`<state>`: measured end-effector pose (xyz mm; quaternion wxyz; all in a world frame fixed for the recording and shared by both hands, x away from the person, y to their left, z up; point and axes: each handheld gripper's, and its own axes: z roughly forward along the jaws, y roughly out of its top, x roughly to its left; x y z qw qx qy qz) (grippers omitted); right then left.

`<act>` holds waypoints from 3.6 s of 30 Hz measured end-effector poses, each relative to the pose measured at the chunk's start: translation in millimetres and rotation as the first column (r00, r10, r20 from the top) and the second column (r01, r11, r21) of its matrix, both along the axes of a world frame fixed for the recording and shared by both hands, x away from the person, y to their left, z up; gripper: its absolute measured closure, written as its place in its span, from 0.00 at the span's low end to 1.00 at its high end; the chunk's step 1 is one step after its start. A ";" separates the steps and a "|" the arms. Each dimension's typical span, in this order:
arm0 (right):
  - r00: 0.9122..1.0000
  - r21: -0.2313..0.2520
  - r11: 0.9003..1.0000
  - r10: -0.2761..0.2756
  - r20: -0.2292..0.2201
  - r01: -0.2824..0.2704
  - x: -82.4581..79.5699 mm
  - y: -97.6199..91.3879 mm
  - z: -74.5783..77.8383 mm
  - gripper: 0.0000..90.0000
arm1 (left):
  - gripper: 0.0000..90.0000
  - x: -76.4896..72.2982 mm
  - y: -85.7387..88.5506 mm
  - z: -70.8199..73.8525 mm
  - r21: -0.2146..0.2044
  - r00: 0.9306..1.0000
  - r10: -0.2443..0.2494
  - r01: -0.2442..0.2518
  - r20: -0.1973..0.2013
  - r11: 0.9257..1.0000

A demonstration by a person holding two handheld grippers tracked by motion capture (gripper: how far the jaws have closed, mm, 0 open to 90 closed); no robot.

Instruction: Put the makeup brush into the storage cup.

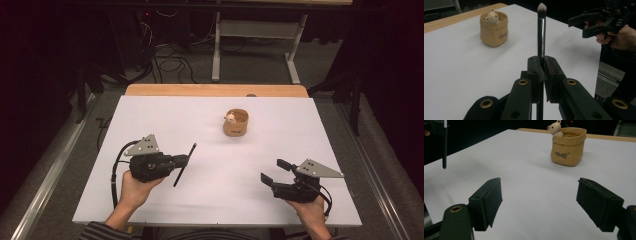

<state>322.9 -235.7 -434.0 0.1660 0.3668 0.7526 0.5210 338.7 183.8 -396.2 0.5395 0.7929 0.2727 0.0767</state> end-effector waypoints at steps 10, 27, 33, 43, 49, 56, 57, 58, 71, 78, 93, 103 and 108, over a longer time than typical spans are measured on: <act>0.998 -0.023 0.998 0.061 -0.026 -0.061 1.6 23.1 0.8 0.31 | 0.93 1.5 -4.9 2.3 -0.006 1.000 0.004 -0.004 0.006 1.000; 0.985 -0.011 0.986 0.164 -0.046 -0.165 3.9 65.9 5.5 0.37 | 0.93 1.0 -11.4 6.3 -0.021 1.000 0.004 -0.003 0.011 1.000; 0.982 -0.001 0.983 0.184 -0.044 -0.184 5.5 73.9 7.2 0.38 | 0.93 1.7 -18.1 6.7 -0.024 1.000 -0.008 0.008 0.012 1.000; 0.974 0.002 0.976 0.218 -0.058 -0.218 7.5 86.7 6.2 0.41 | 0.93 4.1 -35.2 6.2 -0.021 0.999 -0.036 0.036 0.017 0.999; 0.966 -0.002 0.969 0.248 -0.072 -0.249 8.8 99.2 3.3 0.44 | 0.93 4.9 -42.1 2.3 -0.013 0.999 -0.046 0.047 0.015 0.999; 0.955 -0.011 0.959 0.280 -0.096 -0.282 11.9 114.7 0.0 0.47 | 0.93 5.9 -47.0 -0.6 -0.010 0.998 -0.055 0.055 0.010 0.998; 0.954 -0.009 0.959 0.281 -0.100 -0.283 12.3 116.6 -0.4 0.47 | 0.93 6.0 -47.4 -0.9 -0.010 0.998 -0.056 0.056 0.011 0.998; 0.953 -0.009 0.958 0.285 -0.104 -0.287 12.9 118.4 -0.7 0.47 | 0.93 6.1 -47.7 -1.1 -0.012 0.998 -0.056 0.056 0.011 0.998; 0.942 -0.002 0.948 0.317 -0.109 -0.319 14.2 136.3 -2.1 0.52 | 0.93 5.9 -51.4 -2.5 -0.021 0.998 -0.055 0.055 0.018 0.998; 0.940 -0.004 0.946 0.323 -0.110 -0.325 13.9 136.8 -2.4 0.58 | 0.93 5.7 -54.4 -3.7 -0.032 0.998 -0.058 0.059 0.016 0.998; 0.932 0.000 0.937 0.346 -0.103 -0.348 13.7 140.6 -2.8 0.69 | 0.93 5.2 -58.9 -4.5 -0.042 0.997 -0.072 0.073 0.017 0.996; 0.933 0.008 0.937 0.349 -0.091 -0.350 14.6 139.3 -0.4 0.78 | 0.93 4.6 -61.7 -7.0 -0.034 0.997 -0.081 0.081 0.013 0.996; 0.934 0.014 0.938 0.347 -0.082 -0.347 14.9 137.6 1.1 0.82 | 0.93 4.6 -62.7 -8.2 -0.031 0.996 -0.083 0.084 0.013 0.996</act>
